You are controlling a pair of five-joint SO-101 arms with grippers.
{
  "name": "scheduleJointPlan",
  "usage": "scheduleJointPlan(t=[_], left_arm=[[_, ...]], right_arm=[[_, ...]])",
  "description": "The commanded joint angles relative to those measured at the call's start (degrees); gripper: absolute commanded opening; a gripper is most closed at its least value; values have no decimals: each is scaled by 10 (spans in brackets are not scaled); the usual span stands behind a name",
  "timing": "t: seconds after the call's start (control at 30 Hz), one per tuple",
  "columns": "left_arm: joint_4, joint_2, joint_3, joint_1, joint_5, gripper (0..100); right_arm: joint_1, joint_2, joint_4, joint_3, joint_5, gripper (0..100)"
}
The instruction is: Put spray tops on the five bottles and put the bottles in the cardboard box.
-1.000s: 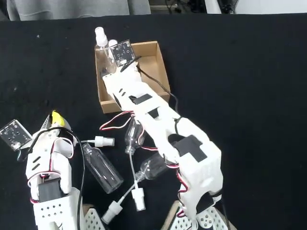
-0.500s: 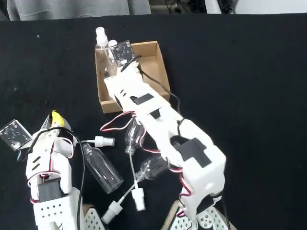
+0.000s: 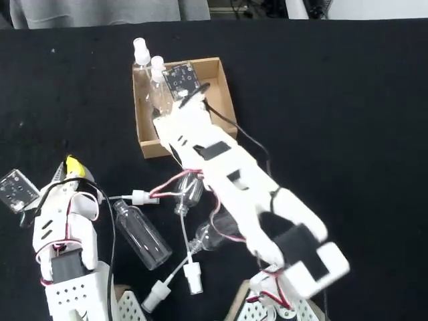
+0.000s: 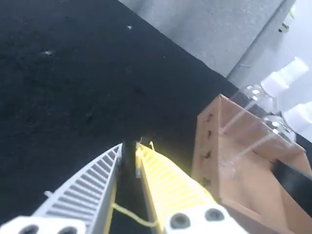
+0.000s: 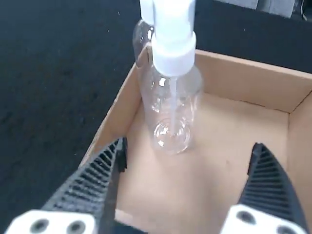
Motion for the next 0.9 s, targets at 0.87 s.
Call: scheduleJointPlan(t=[0.87], left_arm=[[-13, -4, 13, -20, -5, 40]], right_arm=[[-25, -377, 410, 64, -6, 343]])
